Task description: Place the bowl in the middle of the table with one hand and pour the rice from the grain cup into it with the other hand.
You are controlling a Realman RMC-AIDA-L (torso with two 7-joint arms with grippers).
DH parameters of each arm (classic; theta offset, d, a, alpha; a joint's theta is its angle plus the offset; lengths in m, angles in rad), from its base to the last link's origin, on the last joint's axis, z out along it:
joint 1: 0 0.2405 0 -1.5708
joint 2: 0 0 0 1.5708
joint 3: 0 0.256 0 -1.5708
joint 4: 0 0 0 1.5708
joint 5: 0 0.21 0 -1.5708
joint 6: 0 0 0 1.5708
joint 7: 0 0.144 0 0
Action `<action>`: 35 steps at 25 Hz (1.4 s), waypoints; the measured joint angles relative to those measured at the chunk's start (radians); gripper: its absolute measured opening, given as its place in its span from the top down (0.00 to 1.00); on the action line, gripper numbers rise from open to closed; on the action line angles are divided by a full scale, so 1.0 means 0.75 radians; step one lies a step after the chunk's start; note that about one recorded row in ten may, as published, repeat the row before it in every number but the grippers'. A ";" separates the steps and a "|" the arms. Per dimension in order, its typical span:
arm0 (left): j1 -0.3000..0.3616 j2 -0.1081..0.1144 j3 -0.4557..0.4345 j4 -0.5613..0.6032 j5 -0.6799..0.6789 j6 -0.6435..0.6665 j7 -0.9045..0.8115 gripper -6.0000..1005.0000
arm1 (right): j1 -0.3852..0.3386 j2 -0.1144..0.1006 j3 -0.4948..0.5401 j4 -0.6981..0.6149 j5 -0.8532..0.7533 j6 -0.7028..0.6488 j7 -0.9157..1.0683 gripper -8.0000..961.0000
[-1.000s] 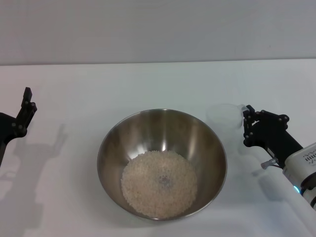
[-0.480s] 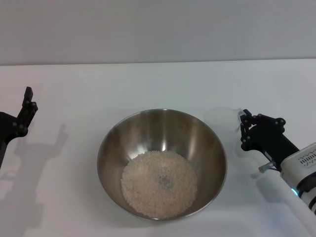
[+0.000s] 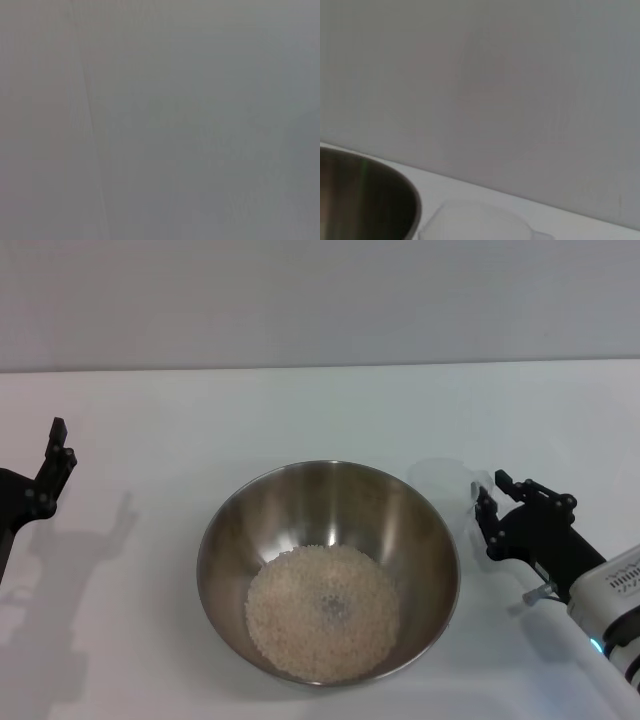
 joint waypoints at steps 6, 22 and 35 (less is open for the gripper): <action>0.005 0.000 0.000 0.000 0.000 0.001 0.000 0.16 | -0.063 -0.002 -0.017 0.033 0.000 -0.046 -0.002 0.73; 0.011 0.000 0.000 0.000 0.000 0.006 0.000 0.16 | -0.487 -0.005 0.139 0.055 0.019 -0.725 0.005 0.52; 0.027 0.000 0.000 0.000 -0.003 0.006 0.000 0.16 | -0.603 -0.004 0.408 0.006 0.066 -0.998 0.117 0.32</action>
